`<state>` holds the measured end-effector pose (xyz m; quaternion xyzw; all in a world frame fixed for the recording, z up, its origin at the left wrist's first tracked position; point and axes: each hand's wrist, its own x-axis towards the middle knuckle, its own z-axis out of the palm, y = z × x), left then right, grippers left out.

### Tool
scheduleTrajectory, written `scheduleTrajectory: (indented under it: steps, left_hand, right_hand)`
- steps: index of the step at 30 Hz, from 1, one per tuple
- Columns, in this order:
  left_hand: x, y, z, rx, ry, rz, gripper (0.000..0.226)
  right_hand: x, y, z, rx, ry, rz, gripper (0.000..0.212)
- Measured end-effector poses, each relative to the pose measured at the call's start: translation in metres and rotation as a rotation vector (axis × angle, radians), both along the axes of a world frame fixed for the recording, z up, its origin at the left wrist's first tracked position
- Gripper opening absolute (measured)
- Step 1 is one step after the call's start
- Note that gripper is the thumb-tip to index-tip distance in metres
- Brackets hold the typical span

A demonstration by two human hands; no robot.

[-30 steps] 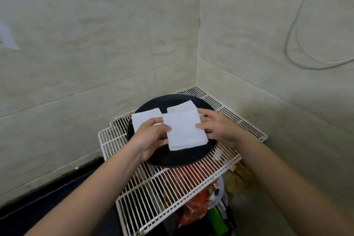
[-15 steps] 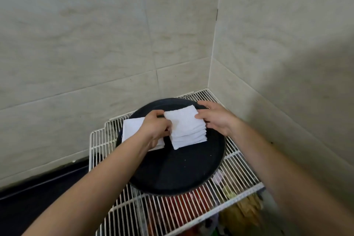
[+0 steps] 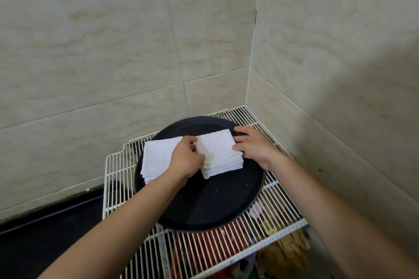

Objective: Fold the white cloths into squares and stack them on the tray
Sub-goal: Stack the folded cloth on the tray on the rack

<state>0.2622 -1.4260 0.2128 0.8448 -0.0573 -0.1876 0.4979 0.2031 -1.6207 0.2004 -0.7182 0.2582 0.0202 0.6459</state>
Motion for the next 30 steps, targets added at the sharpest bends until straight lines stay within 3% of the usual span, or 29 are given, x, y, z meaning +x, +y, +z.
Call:
scheduleTrajectory:
  steps: [6,8,11,15,17,22,30]
  left_hand:
    - [-0.002,0.015,0.024,-0.034,0.048,-0.060,0.058]
    - [-0.001,0.027,0.042,-0.056,-0.025,-0.097,0.058]
    - [-0.004,0.053,0.062,-0.045,-0.278,-0.106,0.053]
    - [-0.014,0.108,0.054,0.284,-0.713,-0.048,0.063]
    - [-0.023,0.144,0.038,0.505,-0.820,-0.010,0.069]
    - [-0.046,0.233,0.012,0.847,-0.806,0.105,0.077]
    - [-0.114,0.422,0.019,1.014,-0.753,0.392,0.081]
  right_hand:
    - [-0.015,0.001,0.024,-0.075,-0.066,-0.040,0.063]
    - [-0.020,-0.002,0.037,-0.282,-0.102,-0.066,0.054]
    - [-0.023,0.005,0.049,-0.621,-0.187,-0.098,0.050]
    - [-0.018,0.047,0.044,-0.922,-0.332,-0.016,0.060]
    - [-0.012,0.079,0.033,-1.037,-0.368,0.071,0.063]
    - [0.006,0.169,0.017,-1.217,-0.485,0.334,0.069]
    - [0.005,0.356,0.023,-1.237,-0.648,0.534,0.084]
